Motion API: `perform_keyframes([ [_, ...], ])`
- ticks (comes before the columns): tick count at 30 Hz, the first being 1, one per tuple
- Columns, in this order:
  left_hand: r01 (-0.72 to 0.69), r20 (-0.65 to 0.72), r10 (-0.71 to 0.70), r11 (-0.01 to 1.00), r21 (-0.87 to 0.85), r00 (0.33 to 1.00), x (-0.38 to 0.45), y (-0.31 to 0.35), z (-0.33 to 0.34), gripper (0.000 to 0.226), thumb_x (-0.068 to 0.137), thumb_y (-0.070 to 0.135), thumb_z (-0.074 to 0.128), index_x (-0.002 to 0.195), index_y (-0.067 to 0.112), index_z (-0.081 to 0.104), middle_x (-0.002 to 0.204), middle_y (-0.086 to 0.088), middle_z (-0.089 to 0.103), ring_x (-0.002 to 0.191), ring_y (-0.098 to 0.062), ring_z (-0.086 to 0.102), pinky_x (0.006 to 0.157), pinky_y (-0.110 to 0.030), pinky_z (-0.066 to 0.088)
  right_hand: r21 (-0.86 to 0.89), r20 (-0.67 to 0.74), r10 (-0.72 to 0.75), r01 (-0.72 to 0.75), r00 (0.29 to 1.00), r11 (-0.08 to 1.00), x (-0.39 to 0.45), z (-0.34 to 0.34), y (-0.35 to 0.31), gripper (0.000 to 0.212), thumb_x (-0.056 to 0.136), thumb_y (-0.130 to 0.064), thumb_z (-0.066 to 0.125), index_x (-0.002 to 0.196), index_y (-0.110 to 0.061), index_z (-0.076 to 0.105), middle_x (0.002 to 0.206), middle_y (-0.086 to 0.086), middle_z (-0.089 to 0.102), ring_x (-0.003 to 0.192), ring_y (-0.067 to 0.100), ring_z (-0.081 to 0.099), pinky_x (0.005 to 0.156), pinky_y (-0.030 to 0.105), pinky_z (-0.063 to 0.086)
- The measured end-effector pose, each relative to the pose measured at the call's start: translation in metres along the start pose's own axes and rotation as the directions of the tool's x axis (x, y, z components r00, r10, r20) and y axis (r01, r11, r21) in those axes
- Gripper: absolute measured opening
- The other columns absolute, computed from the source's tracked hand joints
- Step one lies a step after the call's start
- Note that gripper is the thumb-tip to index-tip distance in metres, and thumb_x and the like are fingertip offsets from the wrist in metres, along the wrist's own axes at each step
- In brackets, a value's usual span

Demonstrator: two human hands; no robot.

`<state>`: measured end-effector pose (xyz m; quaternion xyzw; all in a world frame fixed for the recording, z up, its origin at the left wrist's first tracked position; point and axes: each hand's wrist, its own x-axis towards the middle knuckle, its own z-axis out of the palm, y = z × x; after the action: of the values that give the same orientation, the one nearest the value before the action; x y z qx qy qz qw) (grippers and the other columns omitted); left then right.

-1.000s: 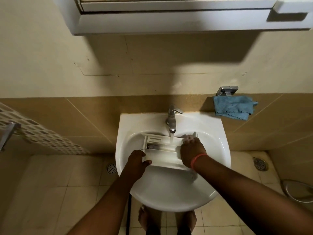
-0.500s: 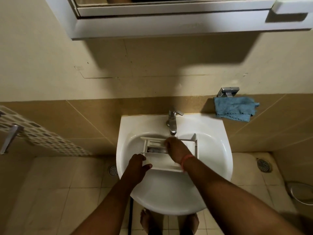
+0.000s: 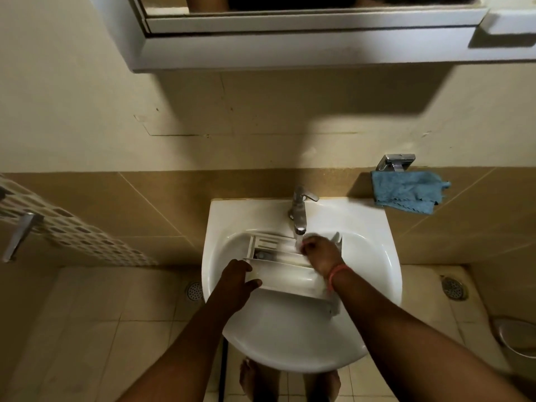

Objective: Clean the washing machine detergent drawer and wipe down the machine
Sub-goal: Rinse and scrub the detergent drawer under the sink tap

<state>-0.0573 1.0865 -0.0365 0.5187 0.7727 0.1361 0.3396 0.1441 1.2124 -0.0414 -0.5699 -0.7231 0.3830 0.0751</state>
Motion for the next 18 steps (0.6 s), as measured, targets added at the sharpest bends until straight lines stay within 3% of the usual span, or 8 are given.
perform_keyframes([
  [1, -0.002, 0.004, 0.002, 1.0, -0.006, 1.0, 0.0, 0.001, 0.001, 0.045, 0.088, 0.031, 0.07, 0.126, 0.011, 0.053, 0.128, -0.006, 0.05, 0.117, -0.021, 0.05, 0.1, -0.026, 0.038, 0.373, -0.019, 0.155, -0.137, 0.988, 0.918, 0.0, -0.002, -0.002, 0.024, 0.09, 0.001, 0.05, 0.085, -0.009, 0.071, 0.092, 0.013, 0.067, 0.094, 0.028, 0.061, 0.09, 0.034, 0.044],
  [3, -0.012, 0.015, 0.012, 1.0, -0.019, 1.0, 0.0, 0.003, 0.002, 0.046, 0.088, 0.031, 0.07, 0.125, 0.011, 0.053, 0.128, -0.006, 0.05, 0.117, -0.02, 0.051, 0.098, -0.023, 0.037, 0.867, 0.062, 0.301, -0.2, 0.952, 0.456, 0.001, -0.002, -0.018, 0.025, 0.089, 0.013, 0.044, 0.085, -0.001, 0.064, 0.082, 0.017, 0.063, 0.079, 0.029, 0.06, 0.074, 0.033, 0.051],
  [5, -0.028, 0.018, 0.028, 1.0, -0.015, 0.999, 0.0, 0.006, 0.003, 0.045, 0.087, 0.031, 0.071, 0.124, 0.01, 0.054, 0.126, -0.005, 0.051, 0.114, -0.02, 0.052, 0.095, -0.021, 0.037, 0.962, 0.197, 0.324, -0.246, 0.925, 0.118, 0.002, 0.004, -0.037, 0.021, 0.092, 0.013, 0.044, 0.097, 0.002, 0.061, 0.089, 0.016, 0.065, 0.083, 0.024, 0.065, 0.082, 0.029, 0.056],
  [7, -0.043, 0.016, 0.043, 0.999, -0.004, 0.999, 0.0, 0.007, 0.004, 0.044, 0.087, 0.031, 0.071, 0.122, 0.01, 0.054, 0.125, -0.006, 0.051, 0.113, -0.02, 0.052, 0.094, -0.02, 0.037, 0.933, 0.212, 0.236, -0.268, 0.948, 0.239, -0.003, 0.015, -0.055, 0.016, 0.09, -0.002, 0.054, 0.09, -0.011, 0.067, 0.093, 0.012, 0.062, 0.085, 0.016, 0.06, 0.092, 0.033, 0.049],
  [9, -0.034, 0.015, 0.034, 0.999, -0.02, 0.999, 0.0, 0.007, 0.006, 0.043, 0.087, 0.031, 0.072, 0.121, 0.01, 0.055, 0.123, -0.005, 0.051, 0.112, -0.019, 0.052, 0.093, -0.02, 0.037, 0.778, 0.156, 0.103, -0.186, 0.982, 0.6, -0.011, 0.029, -0.071, 0.013, 0.088, -0.016, 0.059, 0.087, -0.017, 0.071, 0.094, 0.01, 0.06, 0.086, 0.018, 0.055, 0.085, 0.032, 0.045],
  [12, -0.028, 0.007, 0.028, 0.999, -0.041, 1.0, -0.001, 0.006, 0.009, 0.042, 0.086, 0.031, 0.073, 0.119, 0.01, 0.056, 0.118, -0.004, 0.054, 0.106, -0.018, 0.054, 0.09, -0.018, 0.037, 0.239, 0.164, -0.222, 0.18, 0.961, 0.954, -0.009, 0.047, -0.077, 0.042, 0.098, -0.013, 0.051, 0.14, -0.009, 0.05, 0.142, 0.01, 0.05, 0.131, 0.023, 0.045, 0.108, 0.028, 0.033],
  [15, -0.038, -0.014, 0.038, 0.998, -0.053, 0.999, 0.001, 0.006, 0.009, 0.042, 0.086, 0.029, 0.073, 0.118, 0.009, 0.057, 0.117, -0.005, 0.054, 0.102, -0.014, 0.052, 0.089, -0.017, 0.035, -0.416, 0.248, -0.431, 0.497, 0.868, 0.761, -0.012, 0.046, -0.053, 0.069, 0.092, -0.016, 0.057, 0.153, -0.013, 0.025, 0.16, 0.006, 0.022, 0.147, 0.022, 0.021, 0.119, 0.041, 0.02],
  [18, -0.012, 0.011, 0.013, 0.999, -0.047, 1.0, 0.004, 0.004, 0.005, 0.044, 0.087, 0.031, 0.071, 0.121, 0.009, 0.055, 0.121, -0.006, 0.051, 0.11, -0.019, 0.052, 0.093, -0.021, 0.038, -0.471, 0.145, -0.327, 0.356, 0.934, 0.807, -0.024, 0.031, -0.011, 0.067, 0.091, -0.013, 0.047, 0.153, -0.023, 0.023, 0.16, 0.001, 0.025, 0.145, 0.021, 0.027, 0.116, 0.042, 0.027],
])
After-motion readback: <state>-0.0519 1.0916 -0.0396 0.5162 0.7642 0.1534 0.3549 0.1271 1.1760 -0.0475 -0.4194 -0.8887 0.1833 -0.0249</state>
